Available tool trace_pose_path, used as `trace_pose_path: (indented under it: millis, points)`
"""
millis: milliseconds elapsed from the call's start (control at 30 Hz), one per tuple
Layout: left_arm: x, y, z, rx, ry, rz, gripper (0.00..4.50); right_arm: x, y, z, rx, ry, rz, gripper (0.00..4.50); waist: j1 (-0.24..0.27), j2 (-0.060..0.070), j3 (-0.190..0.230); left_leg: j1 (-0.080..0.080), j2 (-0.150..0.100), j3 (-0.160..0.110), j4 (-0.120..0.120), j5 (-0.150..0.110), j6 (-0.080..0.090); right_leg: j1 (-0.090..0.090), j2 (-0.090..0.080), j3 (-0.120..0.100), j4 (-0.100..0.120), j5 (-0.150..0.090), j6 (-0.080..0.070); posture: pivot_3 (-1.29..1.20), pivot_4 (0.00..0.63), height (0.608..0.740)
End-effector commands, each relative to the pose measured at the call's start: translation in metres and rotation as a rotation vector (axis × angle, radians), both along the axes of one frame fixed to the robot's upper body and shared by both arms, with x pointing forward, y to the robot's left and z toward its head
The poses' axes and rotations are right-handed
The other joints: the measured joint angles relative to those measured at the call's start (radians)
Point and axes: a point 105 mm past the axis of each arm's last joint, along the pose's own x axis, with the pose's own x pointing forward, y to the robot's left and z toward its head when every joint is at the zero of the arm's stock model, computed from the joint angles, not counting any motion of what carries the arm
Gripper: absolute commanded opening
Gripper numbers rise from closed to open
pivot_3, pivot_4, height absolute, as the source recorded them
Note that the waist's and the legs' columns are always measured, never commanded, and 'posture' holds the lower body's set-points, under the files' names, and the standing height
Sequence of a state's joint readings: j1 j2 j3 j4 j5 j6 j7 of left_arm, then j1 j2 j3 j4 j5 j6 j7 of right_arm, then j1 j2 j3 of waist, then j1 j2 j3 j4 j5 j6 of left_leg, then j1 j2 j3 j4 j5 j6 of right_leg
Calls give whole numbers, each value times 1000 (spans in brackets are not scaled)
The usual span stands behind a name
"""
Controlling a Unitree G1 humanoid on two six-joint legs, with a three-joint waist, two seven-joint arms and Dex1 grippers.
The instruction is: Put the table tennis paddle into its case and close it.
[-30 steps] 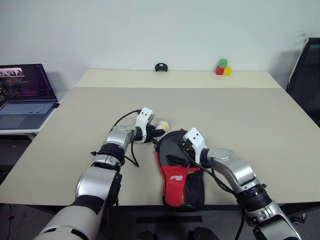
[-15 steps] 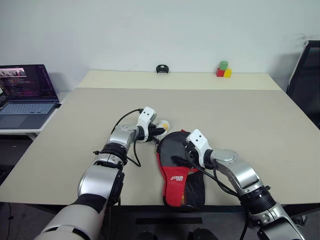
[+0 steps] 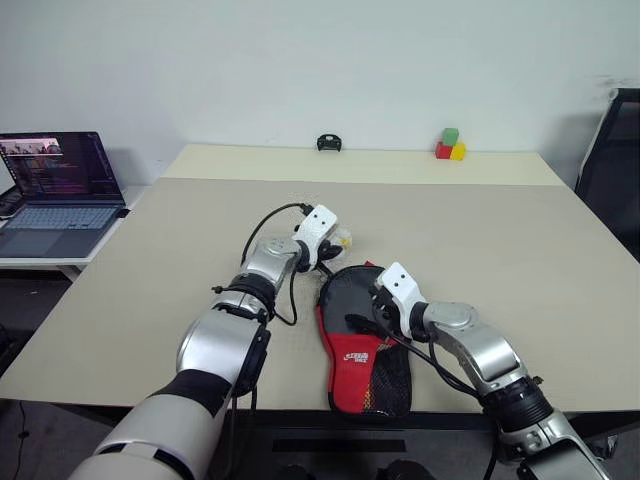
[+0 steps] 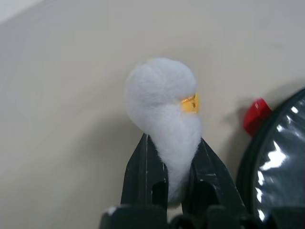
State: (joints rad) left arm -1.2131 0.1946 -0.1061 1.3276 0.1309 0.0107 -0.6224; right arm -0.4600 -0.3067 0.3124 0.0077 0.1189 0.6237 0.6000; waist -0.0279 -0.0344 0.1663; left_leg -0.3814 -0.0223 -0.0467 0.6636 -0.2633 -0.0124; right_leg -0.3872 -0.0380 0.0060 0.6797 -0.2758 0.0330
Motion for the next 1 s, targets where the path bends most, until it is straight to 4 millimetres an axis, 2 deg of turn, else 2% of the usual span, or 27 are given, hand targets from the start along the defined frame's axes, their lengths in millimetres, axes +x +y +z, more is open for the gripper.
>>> trace_pose_path:
  millis: [33,133,267,400,667,1000]
  points:
    - [8,-10,29,8,-111,-4,56,-21,-16,-60,-116,210,-47,4500,-1,0,0,0,0,0,0,0,0,0,0,0,0,0,0,0,150,740]
    - [10,-18,36,11,-144,0,56,-25,-14,-63,-110,220,-54,4500,0,0,0,0,0,0,0,0,0,0,0,0,0,0,0,0,150,740]
    - [9,-44,43,57,-222,-20,56,-35,-7,-69,-79,250,-69,4500,3,-1,-1,0,0,-1,0,0,0,1,0,-1,0,-1,1,0,150,740]
    - [7,-62,49,58,-261,-30,56,-42,-1,-73,-73,261,-75,4500,1,-1,-2,0,0,0,0,0,0,1,0,0,0,-1,2,0,150,740]
    - [-5,-106,59,177,-397,-144,55,-53,5,-78,-55,284,-101,4500,1,-1,-2,1,0,-1,0,0,0,2,0,-1,0,-3,5,0,150,740]
    - [-26,-146,48,258,-452,-293,55,-60,7,-79,-49,294,-118,4500,4,0,-3,1,-1,-1,-1,0,0,2,0,-2,-1,-4,6,0,150,740]
